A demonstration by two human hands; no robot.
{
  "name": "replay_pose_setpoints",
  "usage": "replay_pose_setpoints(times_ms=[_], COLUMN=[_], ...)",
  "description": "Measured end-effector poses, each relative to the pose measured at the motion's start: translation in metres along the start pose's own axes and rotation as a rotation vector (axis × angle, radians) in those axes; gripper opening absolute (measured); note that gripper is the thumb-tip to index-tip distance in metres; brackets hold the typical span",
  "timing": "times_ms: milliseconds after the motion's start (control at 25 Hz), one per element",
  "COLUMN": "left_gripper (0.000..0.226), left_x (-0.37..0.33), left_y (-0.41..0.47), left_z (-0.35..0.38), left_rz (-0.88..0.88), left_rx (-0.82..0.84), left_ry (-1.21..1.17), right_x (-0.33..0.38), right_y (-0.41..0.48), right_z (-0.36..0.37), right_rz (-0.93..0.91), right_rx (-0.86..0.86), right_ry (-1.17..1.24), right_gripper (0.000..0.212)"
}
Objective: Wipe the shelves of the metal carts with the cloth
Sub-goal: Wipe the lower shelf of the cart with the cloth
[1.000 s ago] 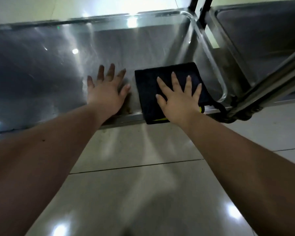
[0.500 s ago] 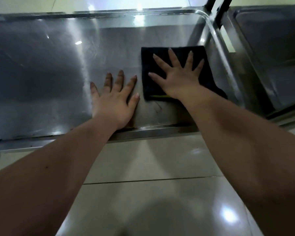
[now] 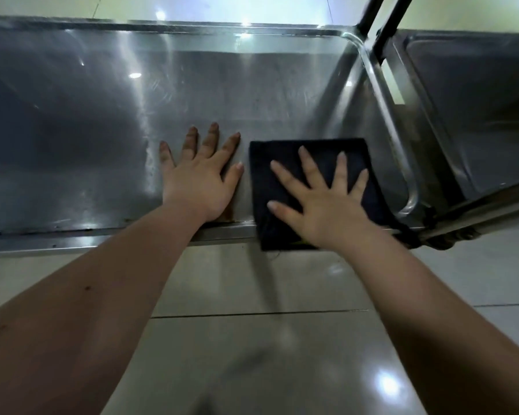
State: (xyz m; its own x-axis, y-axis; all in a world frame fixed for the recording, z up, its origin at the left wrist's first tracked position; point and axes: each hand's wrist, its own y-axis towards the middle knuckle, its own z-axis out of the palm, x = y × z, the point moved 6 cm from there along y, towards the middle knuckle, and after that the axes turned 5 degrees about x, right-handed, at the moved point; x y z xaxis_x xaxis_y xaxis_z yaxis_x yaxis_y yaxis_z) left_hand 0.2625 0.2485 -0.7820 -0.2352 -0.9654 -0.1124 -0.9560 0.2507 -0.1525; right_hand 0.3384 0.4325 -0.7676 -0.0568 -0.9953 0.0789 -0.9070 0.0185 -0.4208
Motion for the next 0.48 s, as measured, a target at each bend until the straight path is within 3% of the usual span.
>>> replay_pose_setpoints(times_ms=[160, 360, 480], left_gripper=[0.056, 0.057, 0.057], left_x=[0.001, 0.003, 0.004], left_y=[-0.003, -0.002, -0.001], left_z=[-0.002, -0.003, 0.0], left_rz=[0.015, 0.011, 0.005], left_rx=[0.01, 0.009, 0.009], left_ry=[0.016, 0.003, 0.008], right_x=[0.01, -0.075, -0.076], right_y=[-0.011, -0.02, -0.026], right_z=[0.007, 0.002, 0.003], right_rz=[-0.084, 0.149, 0.191], right_rx=[0.002, -0.044, -0.014], right_ry=[0.002, -0.012, 0.015], right_gripper=[0.063, 0.068, 0.069])
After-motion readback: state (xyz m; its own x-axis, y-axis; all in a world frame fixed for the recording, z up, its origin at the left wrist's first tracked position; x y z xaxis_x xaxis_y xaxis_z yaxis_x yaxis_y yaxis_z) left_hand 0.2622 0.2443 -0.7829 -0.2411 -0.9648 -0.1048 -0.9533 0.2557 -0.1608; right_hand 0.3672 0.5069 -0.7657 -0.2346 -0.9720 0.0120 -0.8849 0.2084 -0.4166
